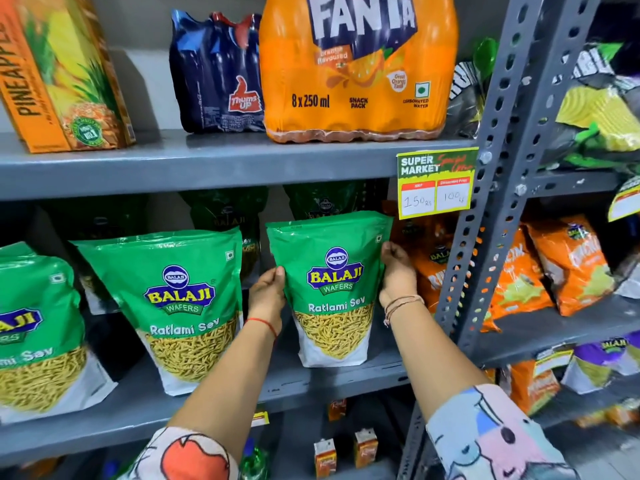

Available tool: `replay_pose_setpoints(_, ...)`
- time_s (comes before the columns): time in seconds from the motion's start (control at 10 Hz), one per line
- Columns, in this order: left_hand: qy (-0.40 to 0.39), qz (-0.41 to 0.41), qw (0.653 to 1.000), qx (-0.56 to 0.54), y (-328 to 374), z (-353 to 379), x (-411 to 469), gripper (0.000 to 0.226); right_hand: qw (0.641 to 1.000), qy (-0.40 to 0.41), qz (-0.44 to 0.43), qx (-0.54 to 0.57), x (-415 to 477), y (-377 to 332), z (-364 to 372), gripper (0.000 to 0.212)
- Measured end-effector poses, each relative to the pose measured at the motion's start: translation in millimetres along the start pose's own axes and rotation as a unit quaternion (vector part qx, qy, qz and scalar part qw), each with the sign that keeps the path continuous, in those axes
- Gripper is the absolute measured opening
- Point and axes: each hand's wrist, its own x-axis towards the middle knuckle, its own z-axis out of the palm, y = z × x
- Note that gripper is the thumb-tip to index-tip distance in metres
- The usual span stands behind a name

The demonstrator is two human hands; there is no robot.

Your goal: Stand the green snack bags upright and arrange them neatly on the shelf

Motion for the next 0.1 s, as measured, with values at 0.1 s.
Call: replay_pose_setpoints(0.1,0.0,-0.017,0.999,0.032,-13.6,-5.8,-14.2,0.031,1.0,0.002,0.001,-0.017,-6.5,16.2,-13.9,0.025)
